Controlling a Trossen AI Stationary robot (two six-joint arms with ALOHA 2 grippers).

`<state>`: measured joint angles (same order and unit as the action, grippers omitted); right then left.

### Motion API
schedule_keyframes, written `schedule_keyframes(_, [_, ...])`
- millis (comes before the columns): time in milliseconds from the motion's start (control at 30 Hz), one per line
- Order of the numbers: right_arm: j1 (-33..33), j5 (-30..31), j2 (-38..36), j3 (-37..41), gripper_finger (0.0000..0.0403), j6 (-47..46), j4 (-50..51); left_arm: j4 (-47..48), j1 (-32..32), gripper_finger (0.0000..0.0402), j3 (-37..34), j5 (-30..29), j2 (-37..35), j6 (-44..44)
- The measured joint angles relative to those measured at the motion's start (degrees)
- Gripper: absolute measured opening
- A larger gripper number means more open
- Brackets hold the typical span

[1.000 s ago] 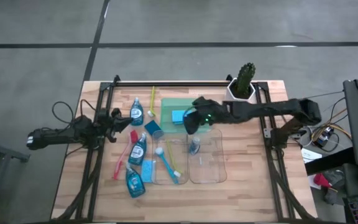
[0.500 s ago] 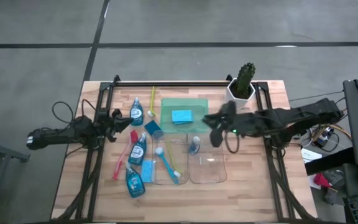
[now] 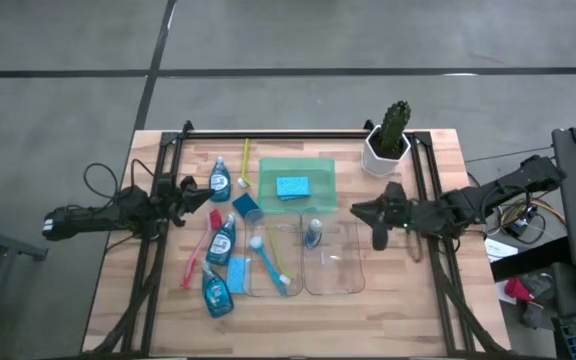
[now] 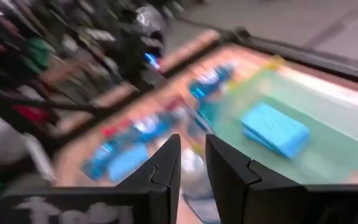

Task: Pick & Place Kitchen Sink Supplies
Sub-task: Put the blue dishwashing liquid bottle into the right transparent bin

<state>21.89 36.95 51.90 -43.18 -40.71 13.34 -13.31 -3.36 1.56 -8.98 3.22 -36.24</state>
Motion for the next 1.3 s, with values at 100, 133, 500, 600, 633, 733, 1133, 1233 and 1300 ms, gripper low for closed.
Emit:
schedule_keyframes(100, [0.2,-0.58,-4.43,7.28,0.0078,5.75,-11.74,-0.04,0.02,0.0,0.0,-0.06,0.0,-1.81])
schedule_keyframes(133, [0.4,-0.66,-5.76,9.65,0.008,7.85,-13.81,-0.06,0.0,0.0,0.0,-0.06,0.0,-2.6])
schedule_keyframes(500, [0.04,-9.05,-15.47,24.99,0.0089,7.62,-20.35,-0.3,0.0,0.0,0.04,-0.08,0.39,-8.89])
schedule_keyframes(600, [0.14,-15.37,-18.14,29.45,0.0088,8.0,-25.45,-0.28,0.01,0.0,0.04,-0.08,0.44,-8.98])
schedule_keyframes(633, [0.1,-16.96,-19.15,31.1,0.0088,8.58,-28.21,-0.27,0.01,0.0,0.04,-0.08,0.45,-9.12])
schedule_keyframes(733, [0.09,-18.45,-22.14,35.64,0.0085,11.01,-35.98,-0.24,-0.03,0.0,0.04,-0.23,0.5,-11.53])
schedule_keyframes(1133, [0.05,-26.17,-30.22,42.67,0.009,20.8,-42.28,1.93,-0.04,0.005,0.86,-6.97,4.77,-26.57])
schedule_keyframes(1233, [0.07,-26.76,-30.82,42.67,0.009,21.71,-42.23,3.56,-0.04,0.0091,2.99,-8.06,8.0,-29.84])
schedule_keyframes(1300, [0.07,-26.53,-30.89,42.67,0.0088,22.39,-42.22,4.65,-0.07,0.0118,5.57,-8.31,11.38,-30.7])
